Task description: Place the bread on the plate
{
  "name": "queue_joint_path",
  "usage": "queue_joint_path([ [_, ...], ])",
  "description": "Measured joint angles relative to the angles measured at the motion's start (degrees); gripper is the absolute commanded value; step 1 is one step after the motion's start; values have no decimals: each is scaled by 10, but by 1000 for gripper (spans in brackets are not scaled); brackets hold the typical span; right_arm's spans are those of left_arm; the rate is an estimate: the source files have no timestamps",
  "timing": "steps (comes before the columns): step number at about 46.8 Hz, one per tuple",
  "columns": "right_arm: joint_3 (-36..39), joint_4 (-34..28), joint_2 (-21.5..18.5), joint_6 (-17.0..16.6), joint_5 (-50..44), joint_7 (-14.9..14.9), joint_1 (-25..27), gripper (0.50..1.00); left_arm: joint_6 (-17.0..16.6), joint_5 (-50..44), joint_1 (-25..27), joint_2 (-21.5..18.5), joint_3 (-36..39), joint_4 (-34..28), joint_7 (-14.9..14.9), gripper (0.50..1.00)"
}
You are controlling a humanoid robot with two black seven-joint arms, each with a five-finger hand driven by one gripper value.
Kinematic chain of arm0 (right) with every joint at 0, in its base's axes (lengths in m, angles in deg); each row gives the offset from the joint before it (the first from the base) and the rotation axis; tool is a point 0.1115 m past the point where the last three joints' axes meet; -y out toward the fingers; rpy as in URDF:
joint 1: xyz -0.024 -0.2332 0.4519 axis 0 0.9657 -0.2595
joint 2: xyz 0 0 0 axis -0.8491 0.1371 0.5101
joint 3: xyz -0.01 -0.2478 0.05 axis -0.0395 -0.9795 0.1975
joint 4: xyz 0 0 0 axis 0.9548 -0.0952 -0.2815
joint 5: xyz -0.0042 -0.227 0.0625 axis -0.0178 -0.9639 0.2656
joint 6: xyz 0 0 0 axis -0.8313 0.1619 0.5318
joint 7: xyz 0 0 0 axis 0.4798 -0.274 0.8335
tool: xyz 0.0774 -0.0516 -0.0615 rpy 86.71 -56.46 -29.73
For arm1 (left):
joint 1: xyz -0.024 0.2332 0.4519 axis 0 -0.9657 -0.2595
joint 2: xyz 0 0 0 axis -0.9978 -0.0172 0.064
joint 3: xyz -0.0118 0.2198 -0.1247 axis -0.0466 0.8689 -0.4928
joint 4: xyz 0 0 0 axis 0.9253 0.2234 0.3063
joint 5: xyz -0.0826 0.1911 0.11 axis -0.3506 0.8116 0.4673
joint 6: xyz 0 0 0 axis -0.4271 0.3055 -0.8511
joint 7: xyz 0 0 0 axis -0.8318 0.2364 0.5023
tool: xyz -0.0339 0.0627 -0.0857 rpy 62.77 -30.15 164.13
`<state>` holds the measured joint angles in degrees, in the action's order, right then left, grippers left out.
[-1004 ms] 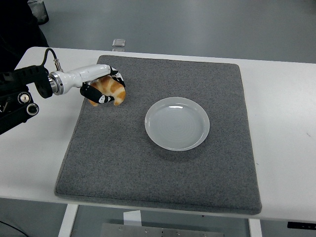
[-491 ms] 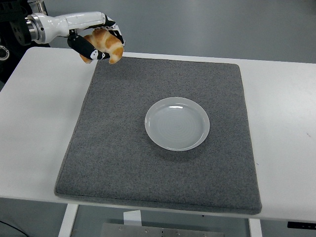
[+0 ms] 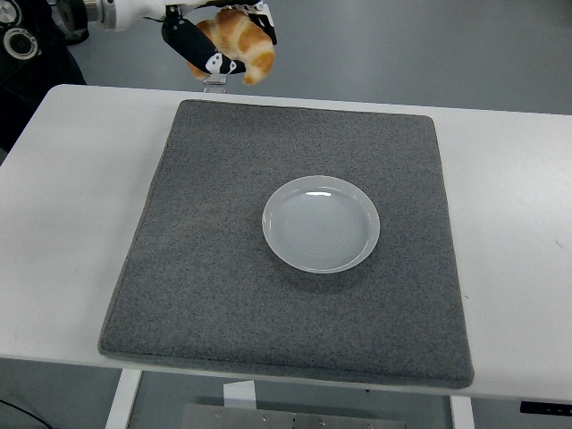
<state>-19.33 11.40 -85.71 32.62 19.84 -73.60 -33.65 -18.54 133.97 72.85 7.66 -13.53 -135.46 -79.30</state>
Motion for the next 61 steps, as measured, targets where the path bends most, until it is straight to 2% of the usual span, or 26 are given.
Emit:
queue_joint_path([
  [15,0,0,0,0,0,0,0,952,5,0,13,71,1,0,2,500],
  [38,0,0,0,0,0,0,0,952,-3,26,-31,126,27,24,4,500],
  [50,0,0,0,0,0,0,0,952,-48,92,-75,165,67,63,4,500],
  [61,0,0,0,0,0,0,0,952,-123,140,-107,193,128,99,4,500],
])
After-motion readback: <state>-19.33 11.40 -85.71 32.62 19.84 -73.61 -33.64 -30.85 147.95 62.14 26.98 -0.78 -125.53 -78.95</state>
